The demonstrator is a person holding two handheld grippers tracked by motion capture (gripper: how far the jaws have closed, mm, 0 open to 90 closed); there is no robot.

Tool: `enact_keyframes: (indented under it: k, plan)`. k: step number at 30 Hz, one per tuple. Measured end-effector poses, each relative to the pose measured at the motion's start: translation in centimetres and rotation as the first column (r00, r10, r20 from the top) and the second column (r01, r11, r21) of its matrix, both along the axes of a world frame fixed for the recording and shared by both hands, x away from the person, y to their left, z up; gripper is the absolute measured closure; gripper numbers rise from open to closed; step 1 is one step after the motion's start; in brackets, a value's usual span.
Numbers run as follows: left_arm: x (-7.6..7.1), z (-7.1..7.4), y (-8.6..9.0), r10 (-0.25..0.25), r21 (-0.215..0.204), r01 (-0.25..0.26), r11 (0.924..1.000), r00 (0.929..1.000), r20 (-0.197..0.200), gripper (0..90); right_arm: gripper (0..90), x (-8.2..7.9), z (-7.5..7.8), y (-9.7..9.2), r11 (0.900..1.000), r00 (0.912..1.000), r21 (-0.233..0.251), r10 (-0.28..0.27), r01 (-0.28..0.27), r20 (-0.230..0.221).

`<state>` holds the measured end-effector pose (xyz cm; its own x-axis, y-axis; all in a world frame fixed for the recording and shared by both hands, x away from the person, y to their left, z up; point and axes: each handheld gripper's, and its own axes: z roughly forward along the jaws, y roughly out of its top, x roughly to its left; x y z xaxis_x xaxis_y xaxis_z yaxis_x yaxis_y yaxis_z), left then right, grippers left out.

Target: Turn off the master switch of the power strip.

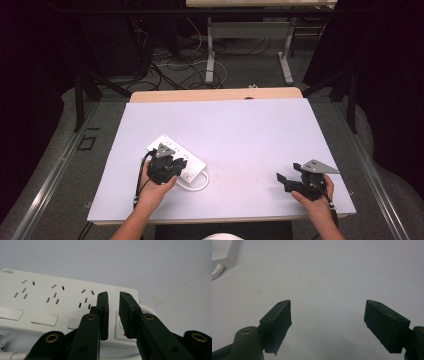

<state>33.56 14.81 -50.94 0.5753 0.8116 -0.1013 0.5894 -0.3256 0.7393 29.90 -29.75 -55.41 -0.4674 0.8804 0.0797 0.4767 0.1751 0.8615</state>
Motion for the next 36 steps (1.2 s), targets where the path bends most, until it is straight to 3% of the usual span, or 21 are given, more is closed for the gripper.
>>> enact_keyframes:
  k: [1, 3, 4, 13, 36]
  plan:
    - [-0.1, -0.1, -0.1, 0.004, -0.017, -0.005, 0.9998, 1.0000, -0.009, 80.9, 21.4, 0.0, 0.0, 0.0, 1.0000, 1.0000, 0.004, 0.003, -0.003, 0.003]
    - [-0.1, 0.0, -0.1, -0.014, -0.006, 0.014, 0.9999, 0.9994, -0.032, 83.2, 21.3, 0.0, 0.0, 0.0, 1.0000, 1.0000, 0.004, 0.003, -0.003, 0.003]
    - [-0.1, -0.2, -0.3, -0.006, -0.011, 0.006, 0.9999, 0.9998, -0.018, 84.3, 21.3, 0.0, 0.0, 0.0, 1.0000, 1.0000, 0.000, 0.000, 0.000, 0.001]
    - [-0.1, -0.7, -0.7, -0.031, 0.010, 0.032, 0.9994, 0.9989, -0.035, 89.9, 21.3, 0.0, 0.0, 0.0, 1.0000, 1.0000, 0.001, 0.002, -0.002, 0.000]
    - [0.0, -1.8, -1.9, -0.073, 0.054, 0.077, 0.9956, 0.9947, -0.072, 90.0, 21.2, 0.0, 0.0, -0.1, 0.9999, 1.0000, 0.006, 0.009, -0.009, -0.001]
